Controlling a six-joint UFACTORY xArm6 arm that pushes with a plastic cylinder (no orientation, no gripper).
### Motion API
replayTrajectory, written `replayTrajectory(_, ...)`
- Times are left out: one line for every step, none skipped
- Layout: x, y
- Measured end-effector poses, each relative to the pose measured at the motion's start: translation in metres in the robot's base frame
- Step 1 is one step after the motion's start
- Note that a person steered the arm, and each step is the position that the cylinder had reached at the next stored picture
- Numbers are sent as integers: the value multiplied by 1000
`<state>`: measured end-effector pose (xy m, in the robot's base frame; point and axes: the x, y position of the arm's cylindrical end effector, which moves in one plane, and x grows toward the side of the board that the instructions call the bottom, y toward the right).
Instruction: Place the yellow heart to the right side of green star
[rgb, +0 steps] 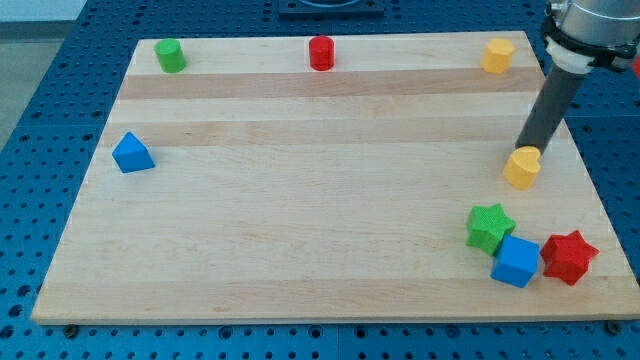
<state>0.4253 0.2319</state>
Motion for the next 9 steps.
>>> replayTrajectory(3, -12)
replayTrajectory(7, -19)
replayTrajectory(12, -21)
replayTrajectory(21, -21)
replayTrajectory(30, -21)
replayTrajectory(38, -21)
replayTrajectory(49, -21)
replayTrajectory(59, -21)
replayTrajectory(68, -21)
